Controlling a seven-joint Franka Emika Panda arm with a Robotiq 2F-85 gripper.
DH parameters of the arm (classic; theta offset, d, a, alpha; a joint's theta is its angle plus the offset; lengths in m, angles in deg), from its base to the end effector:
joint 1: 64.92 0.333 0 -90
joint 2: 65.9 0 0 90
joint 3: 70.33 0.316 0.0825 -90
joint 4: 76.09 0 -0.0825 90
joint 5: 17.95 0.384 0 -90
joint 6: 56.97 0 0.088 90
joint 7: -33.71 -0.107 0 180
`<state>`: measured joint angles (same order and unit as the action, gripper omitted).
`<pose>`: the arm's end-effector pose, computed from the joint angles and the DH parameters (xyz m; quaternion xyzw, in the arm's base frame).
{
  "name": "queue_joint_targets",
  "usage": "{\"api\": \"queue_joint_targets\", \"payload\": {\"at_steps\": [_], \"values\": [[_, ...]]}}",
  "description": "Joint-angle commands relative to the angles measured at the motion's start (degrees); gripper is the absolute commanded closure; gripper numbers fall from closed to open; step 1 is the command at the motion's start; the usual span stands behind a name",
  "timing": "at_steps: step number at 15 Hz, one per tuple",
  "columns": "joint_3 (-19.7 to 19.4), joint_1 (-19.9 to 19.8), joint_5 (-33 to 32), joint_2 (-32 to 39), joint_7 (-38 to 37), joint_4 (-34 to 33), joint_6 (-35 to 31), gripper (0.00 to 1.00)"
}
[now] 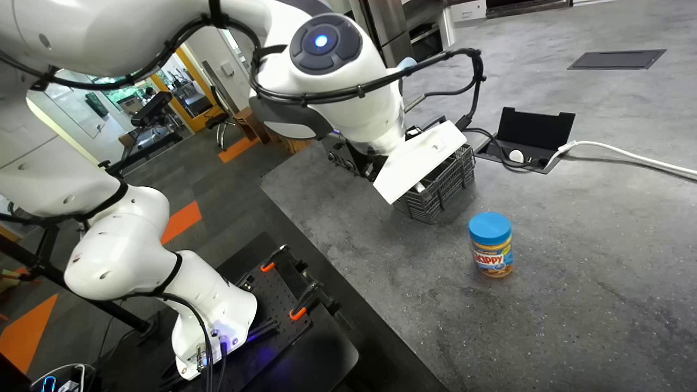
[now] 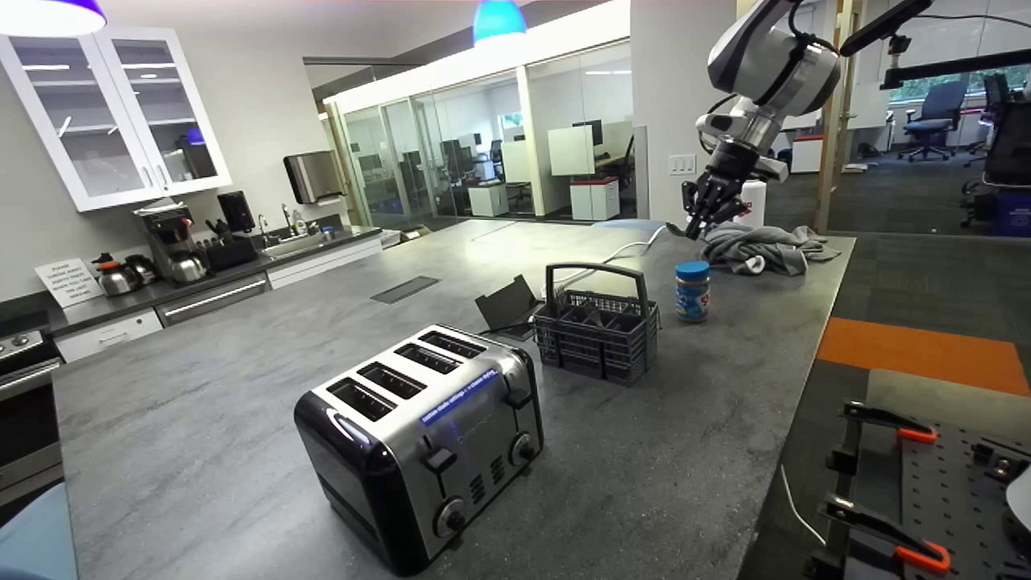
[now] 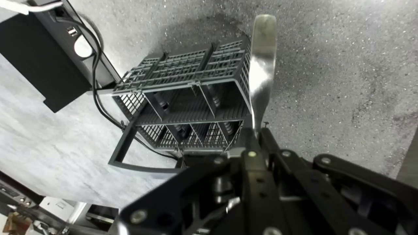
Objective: Put the spoon in the black basket
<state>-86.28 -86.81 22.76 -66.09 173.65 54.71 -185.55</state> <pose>0.4185 -0.3013 0.3571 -0.7616 -0.5895 -0.2681 0.0220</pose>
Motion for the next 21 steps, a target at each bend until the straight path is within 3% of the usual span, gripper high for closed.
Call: {"api": "queue_joint_targets", "payload": {"at_steps": [1, 3, 4, 8, 9, 15, 21], "values": [[-1.7, 0.4, 2.2, 6.5, 5.5, -9.6, 11.3, 0.98], [-1.4, 0.0, 2.4, 8.7, 4.8, -12.3, 15.2, 0.98], [-1.4, 0.3, 1.1, 5.4, 3.7, -8.1, 11.4, 0.94], [-1.0, -0.1, 1.2, 8.7, 3.7, -11.2, 13.2, 0.94], [-1.0, -0.9, 1.8, 10.0, 3.7, -13.2, 19.5, 0.98], [-1.9, -5.8, 11.0, 17.0, 5.5, -25.0, 44.8, 0.98], [-1.1, -9.8, 21.0, 28.3, 3.9, -35.8, 53.0, 0.98]]}}
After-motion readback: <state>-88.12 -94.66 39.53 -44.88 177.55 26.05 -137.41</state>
